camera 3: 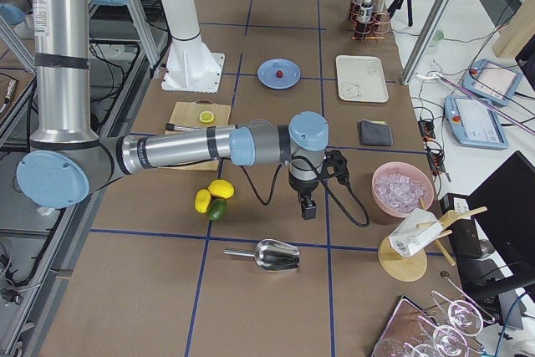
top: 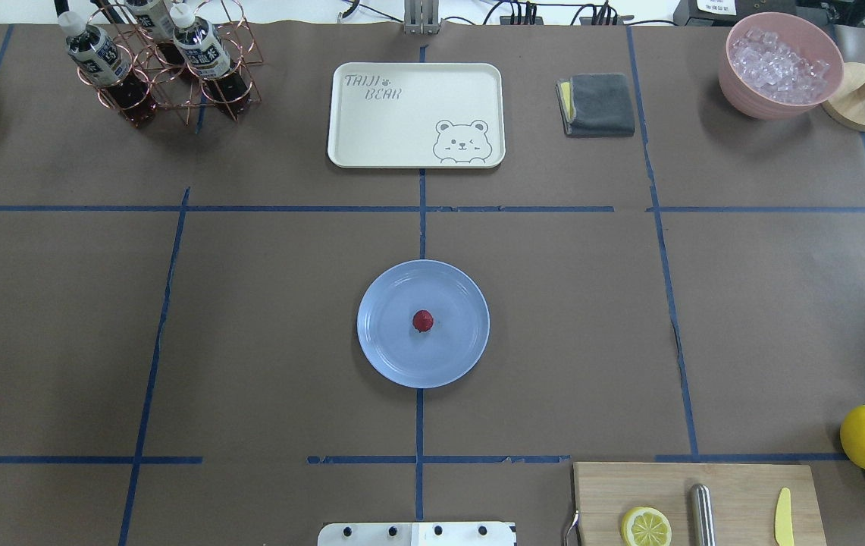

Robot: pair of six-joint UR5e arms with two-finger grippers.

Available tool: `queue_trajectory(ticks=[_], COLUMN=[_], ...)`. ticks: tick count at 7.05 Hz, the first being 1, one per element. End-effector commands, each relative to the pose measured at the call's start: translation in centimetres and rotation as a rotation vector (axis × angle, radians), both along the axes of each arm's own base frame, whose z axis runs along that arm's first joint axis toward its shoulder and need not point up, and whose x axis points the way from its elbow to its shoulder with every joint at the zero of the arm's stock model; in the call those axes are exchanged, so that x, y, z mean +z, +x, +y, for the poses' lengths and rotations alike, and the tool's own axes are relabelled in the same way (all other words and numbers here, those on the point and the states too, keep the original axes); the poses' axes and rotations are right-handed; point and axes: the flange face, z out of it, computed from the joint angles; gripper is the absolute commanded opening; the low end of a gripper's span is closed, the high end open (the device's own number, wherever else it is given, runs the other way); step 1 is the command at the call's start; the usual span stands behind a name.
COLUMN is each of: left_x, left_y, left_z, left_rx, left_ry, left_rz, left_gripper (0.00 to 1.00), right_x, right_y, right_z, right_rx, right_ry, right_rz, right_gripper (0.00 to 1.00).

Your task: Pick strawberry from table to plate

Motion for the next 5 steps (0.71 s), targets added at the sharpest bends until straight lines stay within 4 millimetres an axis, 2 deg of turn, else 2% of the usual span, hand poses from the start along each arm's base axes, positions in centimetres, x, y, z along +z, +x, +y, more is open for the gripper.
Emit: queue_trajectory(ticks=[1, 2, 3, 5], left_x=[-1.6, -3.3, -3.6, -3.6], left_y=[-0.2, -0.1, 0.0, -0.1], left_z=[-0.4, -1.6, -2.3, -2.5], left_rx=[-0.006, -0.004, -0.001, -0.002], left_ry=[0.044, 0.073, 0.080, 0.079], left_rz=[0.004, 0.005, 0.003, -0.003], left_gripper=[1.00, 1.00, 1.00, 1.00], right_x=[1.3, 3.0, 3.1, 2.8], right_y=[-0.9, -0.9, -1.0, -1.0], right_z=[-0.3, -0.8, -2.0, -1.6], right_rx=[-0.014, -0.016, -0.015, -0.016], right_ry=[-0.032, -0.065, -0.067, -0.062], right_rz=[0.001, 0.002, -0.003, -0.027], right_gripper=[1.00, 1.00, 1.00, 1.00])
